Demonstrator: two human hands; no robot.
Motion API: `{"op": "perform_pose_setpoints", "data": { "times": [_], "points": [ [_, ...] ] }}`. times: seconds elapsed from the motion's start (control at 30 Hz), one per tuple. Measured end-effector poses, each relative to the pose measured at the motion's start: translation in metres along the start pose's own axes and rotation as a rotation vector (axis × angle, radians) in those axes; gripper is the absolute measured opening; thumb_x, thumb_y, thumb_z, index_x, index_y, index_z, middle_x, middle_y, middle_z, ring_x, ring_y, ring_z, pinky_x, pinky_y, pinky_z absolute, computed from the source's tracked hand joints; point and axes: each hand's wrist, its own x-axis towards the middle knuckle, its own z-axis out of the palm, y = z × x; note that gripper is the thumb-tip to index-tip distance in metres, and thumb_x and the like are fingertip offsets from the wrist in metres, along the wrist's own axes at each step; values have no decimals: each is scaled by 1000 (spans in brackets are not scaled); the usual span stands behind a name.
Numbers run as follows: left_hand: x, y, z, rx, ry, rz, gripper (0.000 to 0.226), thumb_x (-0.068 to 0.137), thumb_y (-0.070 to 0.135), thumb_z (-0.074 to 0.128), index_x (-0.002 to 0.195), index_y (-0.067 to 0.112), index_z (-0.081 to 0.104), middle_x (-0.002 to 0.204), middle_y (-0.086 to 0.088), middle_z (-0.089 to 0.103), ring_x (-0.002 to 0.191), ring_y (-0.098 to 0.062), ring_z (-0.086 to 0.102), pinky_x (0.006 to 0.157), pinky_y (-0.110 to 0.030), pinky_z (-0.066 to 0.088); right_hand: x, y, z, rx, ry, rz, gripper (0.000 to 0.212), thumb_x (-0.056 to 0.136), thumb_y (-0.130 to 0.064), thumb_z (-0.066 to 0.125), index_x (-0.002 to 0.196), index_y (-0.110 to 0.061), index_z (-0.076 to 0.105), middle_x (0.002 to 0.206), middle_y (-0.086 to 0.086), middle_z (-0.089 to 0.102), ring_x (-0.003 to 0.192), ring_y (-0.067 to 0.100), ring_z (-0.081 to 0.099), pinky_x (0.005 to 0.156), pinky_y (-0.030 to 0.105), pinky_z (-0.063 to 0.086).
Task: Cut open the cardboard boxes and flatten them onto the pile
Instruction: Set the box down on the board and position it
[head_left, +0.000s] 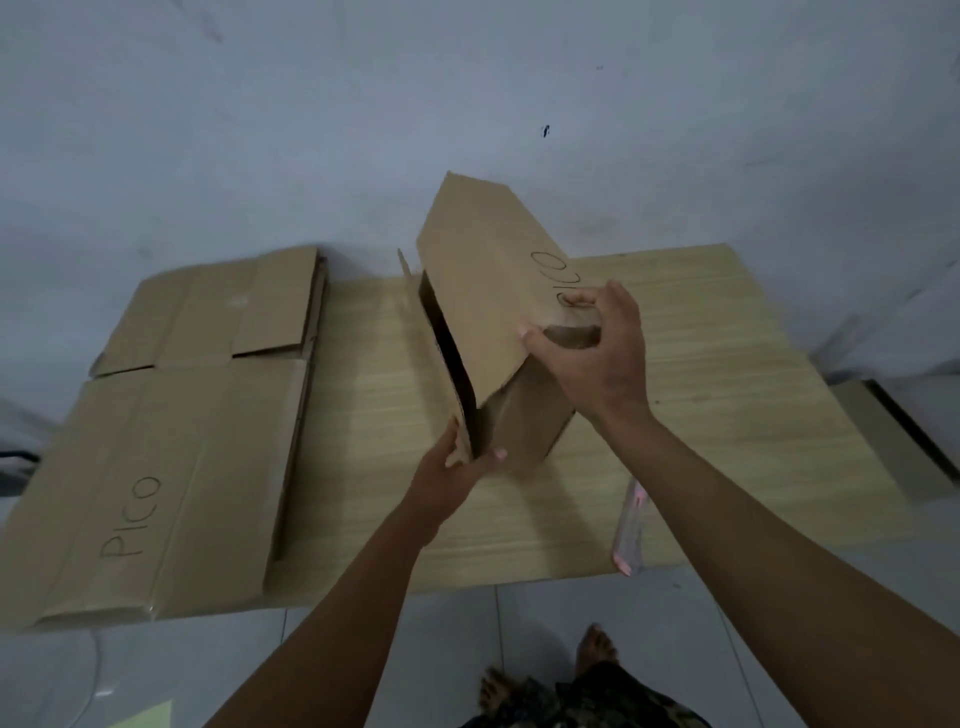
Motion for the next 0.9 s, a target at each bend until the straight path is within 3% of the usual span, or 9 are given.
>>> {"op": "perform_pose_setpoints", "data": {
  "times": [0.13,0.23,0.33,0.43,0.5,0.6,0.67,0.73,0.9],
  "points": [
    [-13,44,-25,-96,153,171,44,101,21,58,144,26,51,133,11,58,121,-10,56,97,-28,46,-20,5,6,-155,-52,-265,64,61,-61,80,113,-26,66,147,2,45,135,21,42,96,31,46],
    [-22,97,-32,-149,230,217,22,102,44,53,121,35,57,111,24,58,101,5,53,81,-26,43,-39,15,15,-224,-92,-494,66,65,-61,80,114,-18,70,143,10,49,132,27,45,100,44,50],
    [-14,129,-30,-41,139,113,85,69,88,62,135,35,53,124,16,61,111,-6,58,87,-37,48,-59,19,21,-67,-184,-554,63,79,-51,77,125,-9,66,145,13,46,134,26,48,106,38,48],
    [-4,124,-31,16,238,-46,139,28,96,74,145,30,42,141,1,51,123,-26,56,99,-48,51,-69,17,27,149,-235,-400,50,96,-32,59,136,-2,56,146,10,47,127,18,56,102,31,51],
    [0,107,-32,15,317,-104,147,22,87,82,148,30,33,143,-3,43,126,-28,51,104,-46,49,-66,23,35,142,-211,-215,40,98,-27,54,129,-3,64,137,8,59,120,17,60,100,40,53],
    [6,80,-35,-91,343,-149,123,33,63,92,139,29,40,137,-3,52,117,-26,57,96,-44,53,-59,42,42,-67,-276,125,60,87,-58,53,128,-16,66,137,4,60,130,23,52,110,47,41],
    [5,59,-36,-194,297,-137,83,59,45,92,127,28,48,123,1,61,105,-20,60,81,-36,51,-58,56,36,-310,-392,304,87,77,-81,46,144,-26,51,155,3,41,146,26,31,120,52,25],
    [-2,36,-38,-255,190,-165,62,73,31,86,125,32,52,119,4,64,102,-18,60,78,-36,48,-59,70,25,-399,-426,428,97,79,-82,52,156,-27,31,167,4,17,154,28,12,122,51,13],
    [0,-2,-33,-302,24,-228,69,60,29,72,125,41,53,124,4,65,112,-25,59,91,-47,49,-76,95,10,-369,-351,541,117,73,-85,57,161,-23,11,160,11,31,146,32,33,117,49,31]
  ]
}}
